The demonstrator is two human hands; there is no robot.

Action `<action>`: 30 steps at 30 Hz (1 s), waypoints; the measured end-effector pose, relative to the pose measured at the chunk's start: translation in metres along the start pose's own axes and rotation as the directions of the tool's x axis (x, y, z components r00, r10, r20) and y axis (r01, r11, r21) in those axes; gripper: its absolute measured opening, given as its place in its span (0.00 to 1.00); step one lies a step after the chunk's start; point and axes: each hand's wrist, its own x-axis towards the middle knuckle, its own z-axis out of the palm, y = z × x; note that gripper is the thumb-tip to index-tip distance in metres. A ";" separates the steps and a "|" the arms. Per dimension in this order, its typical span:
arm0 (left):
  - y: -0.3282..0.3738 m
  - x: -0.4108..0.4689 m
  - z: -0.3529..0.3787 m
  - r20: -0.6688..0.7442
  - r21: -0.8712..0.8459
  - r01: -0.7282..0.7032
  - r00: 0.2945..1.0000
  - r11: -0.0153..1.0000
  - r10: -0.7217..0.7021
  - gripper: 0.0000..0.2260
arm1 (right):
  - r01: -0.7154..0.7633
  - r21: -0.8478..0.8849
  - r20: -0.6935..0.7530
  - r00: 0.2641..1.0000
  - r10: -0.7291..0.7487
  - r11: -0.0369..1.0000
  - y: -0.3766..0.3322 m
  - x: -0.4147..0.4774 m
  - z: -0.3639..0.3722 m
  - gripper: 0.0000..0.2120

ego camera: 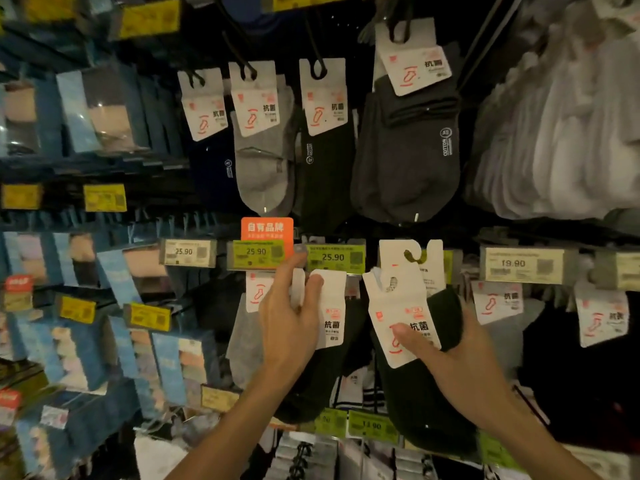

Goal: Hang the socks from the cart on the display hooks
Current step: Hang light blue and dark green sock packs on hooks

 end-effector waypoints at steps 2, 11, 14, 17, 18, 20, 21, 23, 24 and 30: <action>0.005 0.005 -0.004 0.003 0.006 -0.058 0.998 0.998 0.058 0.14 | 0.000 0.008 -0.008 1.000 0.000 1.000 -0.002 -0.004 0.004 0.25; -0.028 0.002 0.002 0.259 0.047 0.070 0.963 0.996 -0.080 0.11 | -0.024 -0.021 -0.079 0.997 0.022 0.999 -0.005 -0.023 0.009 0.28; -0.025 0.003 0.004 0.145 -0.037 0.016 0.989 0.999 -0.010 0.11 | -0.029 -0.020 -0.086 0.996 0.027 0.999 -0.007 -0.026 0.010 0.28; -0.018 0.007 0.002 0.122 -0.064 -0.064 0.990 0.996 0.071 0.15 | -0.031 -0.017 -0.088 0.996 0.030 0.999 -0.011 -0.029 0.014 0.29; -0.017 0.010 0.002 0.118 -0.049 -0.075 0.990 0.996 0.080 0.16 | -0.032 -0.022 -0.089 0.996 0.030 0.999 -0.011 -0.030 0.016 0.28; -0.016 0.018 0.006 0.098 -0.029 -0.089 0.991 0.996 0.091 0.16 | -0.034 -0.034 -0.093 0.995 0.031 0.999 -0.012 -0.032 0.019 0.26; -0.015 0.022 0.008 0.081 -0.019 -0.096 0.992 0.995 0.097 0.15 | -0.037 -0.038 -0.092 0.995 0.034 0.999 -0.013 -0.032 0.020 0.25; -0.014 0.027 0.014 0.036 0.000 -0.118 0.992 0.993 0.118 0.12 | -0.040 -0.041 -0.091 0.995 0.036 0.998 -0.014 -0.033 0.023 0.24; -0.015 0.030 0.016 0.017 0.006 -0.130 0.991 0.992 0.129 0.11 | -0.036 -0.044 -0.093 0.995 0.032 0.998 -0.015 -0.034 0.024 0.24; -0.024 0.038 0.023 -0.015 0.043 -0.184 0.983 0.982 0.185 0.11 | -0.016 -0.062 -0.076 0.997 0.012 0.998 -0.018 -0.033 0.021 0.31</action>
